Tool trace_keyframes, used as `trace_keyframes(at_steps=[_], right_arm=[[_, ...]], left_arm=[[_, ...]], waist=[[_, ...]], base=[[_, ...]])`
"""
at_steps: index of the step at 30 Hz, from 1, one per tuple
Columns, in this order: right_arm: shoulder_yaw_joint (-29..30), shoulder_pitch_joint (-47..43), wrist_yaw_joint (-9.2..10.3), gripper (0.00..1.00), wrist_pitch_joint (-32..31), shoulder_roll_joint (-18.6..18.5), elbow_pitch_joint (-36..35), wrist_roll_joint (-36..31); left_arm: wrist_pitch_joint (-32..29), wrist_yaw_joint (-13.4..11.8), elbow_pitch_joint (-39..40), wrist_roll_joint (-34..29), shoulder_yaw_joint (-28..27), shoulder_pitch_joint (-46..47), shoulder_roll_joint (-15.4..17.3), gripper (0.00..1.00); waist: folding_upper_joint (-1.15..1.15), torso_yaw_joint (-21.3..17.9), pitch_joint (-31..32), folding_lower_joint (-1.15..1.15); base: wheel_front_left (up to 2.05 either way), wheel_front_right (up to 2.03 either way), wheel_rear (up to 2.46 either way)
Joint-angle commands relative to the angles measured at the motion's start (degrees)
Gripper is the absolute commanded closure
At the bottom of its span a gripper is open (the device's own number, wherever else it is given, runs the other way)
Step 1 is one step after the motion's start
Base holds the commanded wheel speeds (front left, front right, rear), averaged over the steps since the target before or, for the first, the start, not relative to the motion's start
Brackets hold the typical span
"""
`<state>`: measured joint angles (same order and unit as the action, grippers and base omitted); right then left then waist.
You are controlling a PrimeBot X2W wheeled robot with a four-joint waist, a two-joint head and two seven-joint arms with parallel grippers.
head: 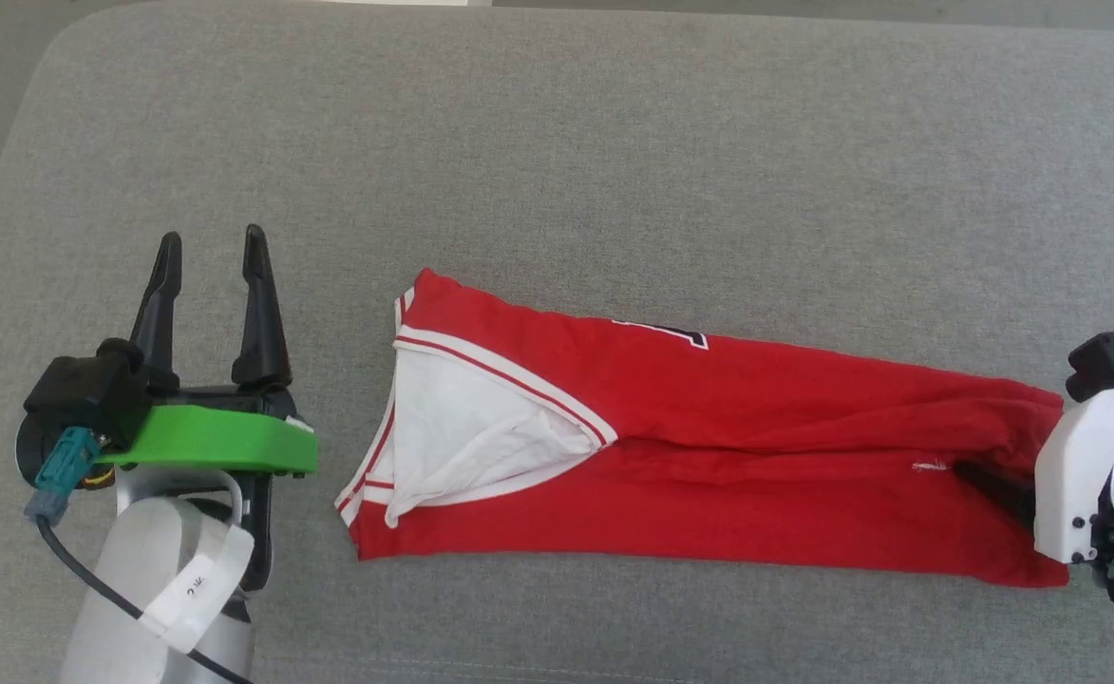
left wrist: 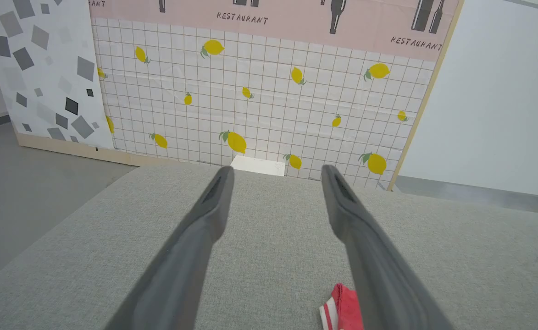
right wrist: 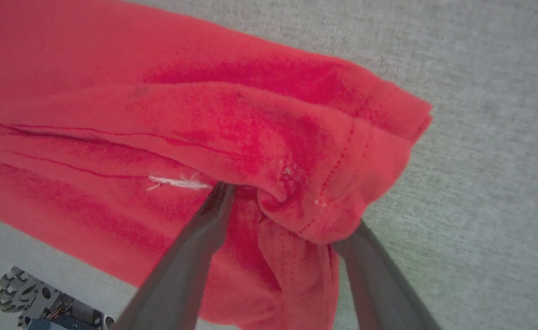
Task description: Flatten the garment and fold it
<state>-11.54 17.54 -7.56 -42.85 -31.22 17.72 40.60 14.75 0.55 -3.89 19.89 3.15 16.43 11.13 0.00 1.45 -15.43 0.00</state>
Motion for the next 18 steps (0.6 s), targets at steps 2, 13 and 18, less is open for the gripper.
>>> trace_keyframes(at_steps=[2, 13, 18], right_arm=[[-1.1, -0.3, 0.08, 1.00, -1.0, 0.4, 2.3, -0.1], [4.8, 1.0, 0.08, 1.00, -0.1, -2.7, 7.4, -3.0], [10.8, 1.8, 0.08, 1.00, 0.5, -4.9, 11.1, -6.2]], left_arm=[[0.2, 0.8, -0.2, -0.7, -0.6, -0.5, -0.5, 0.00], [0.2, 2.3, -1.8, -1.8, -1.6, -0.6, -1.8, 0.00], [0.2, 2.7, -3.1, -2.0, -1.4, -0.4, -2.0, 0.00]], waist=[[0.00, 0.0, 0.0, 0.00], [0.00, -0.1, 0.0, 0.00], [0.00, 0.2, -0.2, 0.00]], base=[[0.00, 0.00, 0.00], [0.00, 0.00, 0.00], [0.00, 0.00, 0.00]])
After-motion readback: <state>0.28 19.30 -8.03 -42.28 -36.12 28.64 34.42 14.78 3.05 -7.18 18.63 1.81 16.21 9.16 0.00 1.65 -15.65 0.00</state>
